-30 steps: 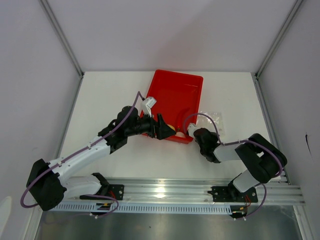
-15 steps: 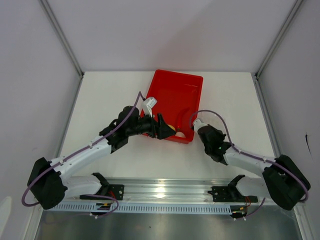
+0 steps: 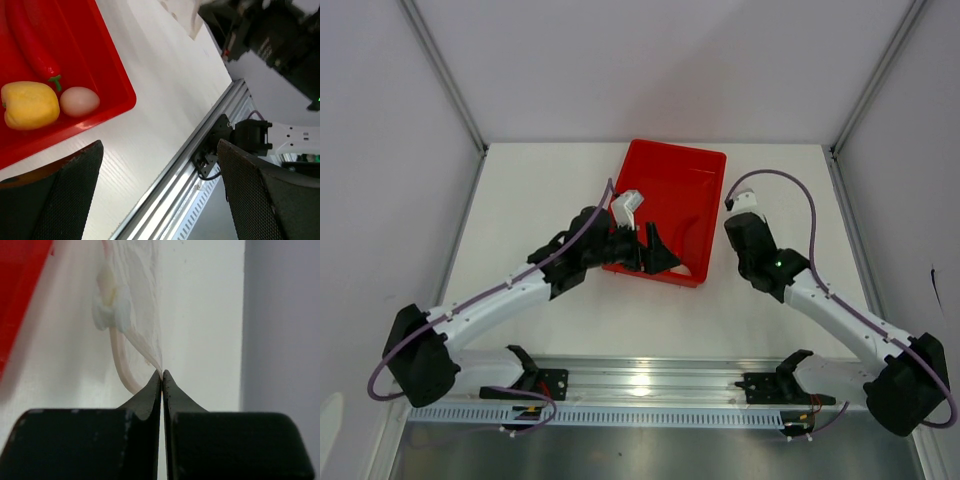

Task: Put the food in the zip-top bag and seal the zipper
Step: Pick up the zipper food storage bag at the center of the board.

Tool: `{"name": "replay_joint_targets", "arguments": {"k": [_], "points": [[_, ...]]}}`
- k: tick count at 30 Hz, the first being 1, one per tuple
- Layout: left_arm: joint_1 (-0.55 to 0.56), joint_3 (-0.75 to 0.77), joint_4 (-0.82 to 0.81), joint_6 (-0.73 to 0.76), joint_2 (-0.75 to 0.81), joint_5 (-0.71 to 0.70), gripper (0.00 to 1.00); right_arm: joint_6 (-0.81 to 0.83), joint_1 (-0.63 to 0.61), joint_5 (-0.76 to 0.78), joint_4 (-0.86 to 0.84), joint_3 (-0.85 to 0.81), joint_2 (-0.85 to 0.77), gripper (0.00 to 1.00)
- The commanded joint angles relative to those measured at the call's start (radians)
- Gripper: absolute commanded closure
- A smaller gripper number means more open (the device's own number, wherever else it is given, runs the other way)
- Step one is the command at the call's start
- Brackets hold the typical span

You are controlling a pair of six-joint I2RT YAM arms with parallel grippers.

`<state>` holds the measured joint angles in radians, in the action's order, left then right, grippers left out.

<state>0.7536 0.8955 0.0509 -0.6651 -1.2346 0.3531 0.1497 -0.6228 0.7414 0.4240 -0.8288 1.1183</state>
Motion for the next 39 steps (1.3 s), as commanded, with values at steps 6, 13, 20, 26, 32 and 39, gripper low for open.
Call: {"name": "replay_joint_targets", "arguments": {"k": [6, 13, 20, 26, 32, 39], "points": [[0.127, 0.019, 0.043, 0.130, 0.201, -0.384, 0.01, -0.315, -0.043, -0.048, 0.203, -0.190, -0.009, 1.00], [0.127, -0.078, -0.187, 0.109, 0.245, -0.304, 0.00, -0.410, 0.021, -0.227, 0.196, -0.216, -0.101, 1.00], [0.127, 0.023, -0.206, 0.162, 0.129, -0.131, 0.05, -0.444, 0.070, -0.390, 0.191, -0.220, -0.081, 1.00], [0.125, 0.164, 0.014, 0.249, -0.006, -0.328, 0.15, -0.539, 0.121, -0.352, 0.361, -0.328, 0.009, 1.00], [0.095, 0.319, 0.138, 0.289, -0.170, -0.413, 0.28, -0.581, 0.164, -0.362, 0.444, -0.411, 0.017, 1.00], [0.003, 0.489, 0.248, 0.246, -0.365, -0.318, 0.29, -0.562, 0.195, -0.379, 0.469, -0.423, -0.015, 1.00]]}}
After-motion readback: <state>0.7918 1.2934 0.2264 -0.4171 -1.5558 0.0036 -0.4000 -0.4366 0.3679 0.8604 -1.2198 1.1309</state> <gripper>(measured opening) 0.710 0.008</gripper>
